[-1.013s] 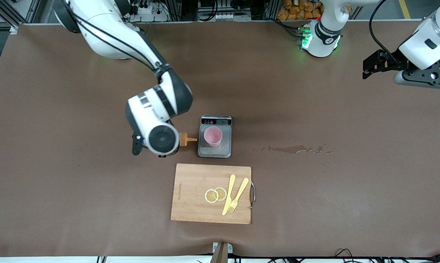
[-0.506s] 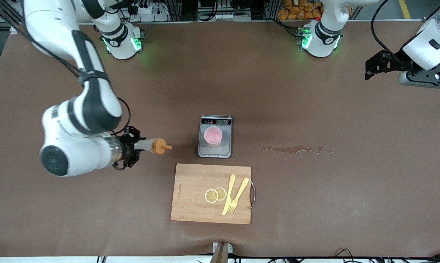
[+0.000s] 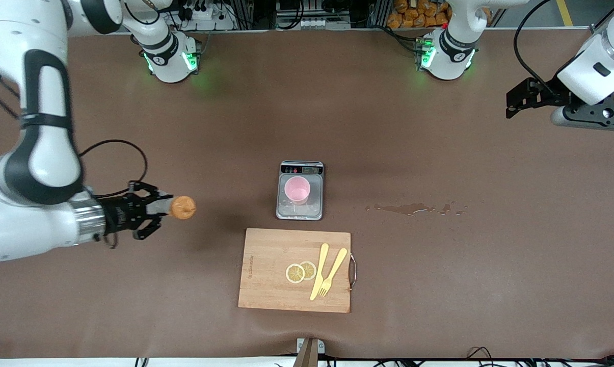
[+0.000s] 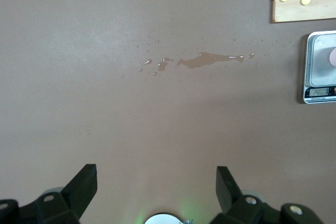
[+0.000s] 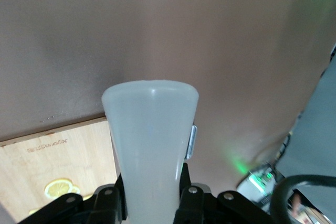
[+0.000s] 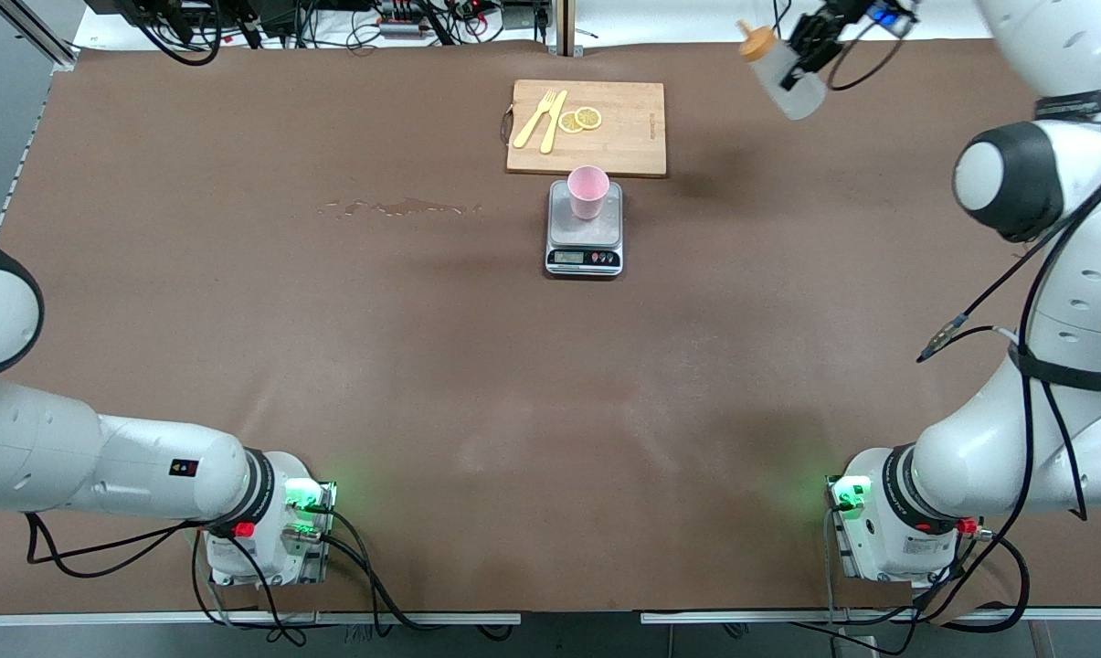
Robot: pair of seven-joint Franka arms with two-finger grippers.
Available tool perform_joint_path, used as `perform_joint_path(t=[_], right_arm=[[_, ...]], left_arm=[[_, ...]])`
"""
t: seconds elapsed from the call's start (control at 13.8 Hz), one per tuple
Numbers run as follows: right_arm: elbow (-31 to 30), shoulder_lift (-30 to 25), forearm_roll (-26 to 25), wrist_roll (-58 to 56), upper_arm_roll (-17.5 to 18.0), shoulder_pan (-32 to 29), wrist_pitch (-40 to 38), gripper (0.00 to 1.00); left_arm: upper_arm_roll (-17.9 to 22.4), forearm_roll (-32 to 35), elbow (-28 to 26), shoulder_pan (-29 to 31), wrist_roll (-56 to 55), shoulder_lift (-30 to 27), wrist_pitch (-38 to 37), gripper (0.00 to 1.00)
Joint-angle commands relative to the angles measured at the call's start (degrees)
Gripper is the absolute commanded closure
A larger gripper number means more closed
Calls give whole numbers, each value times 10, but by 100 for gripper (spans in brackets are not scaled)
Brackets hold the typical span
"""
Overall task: Add sauce to pink cup with both arms
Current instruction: 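Carry the bottle back toward its spot with the right gripper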
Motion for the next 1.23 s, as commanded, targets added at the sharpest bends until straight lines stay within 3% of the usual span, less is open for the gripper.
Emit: perform_joint_path(t=[0.0, 0.51, 1.16], right_arm=[[-38, -8, 54, -83, 11, -59, -26, 87], [-120, 10, 101, -298, 11, -171, -49, 86], [-135, 131, 118, -509, 11, -275, -67, 85]], left_arm=[[-7, 1, 5, 1, -8, -2, 5, 0], [-7, 3, 5, 1, -8, -2, 19, 0], [-7, 5, 5, 1, -8, -2, 22, 0]])
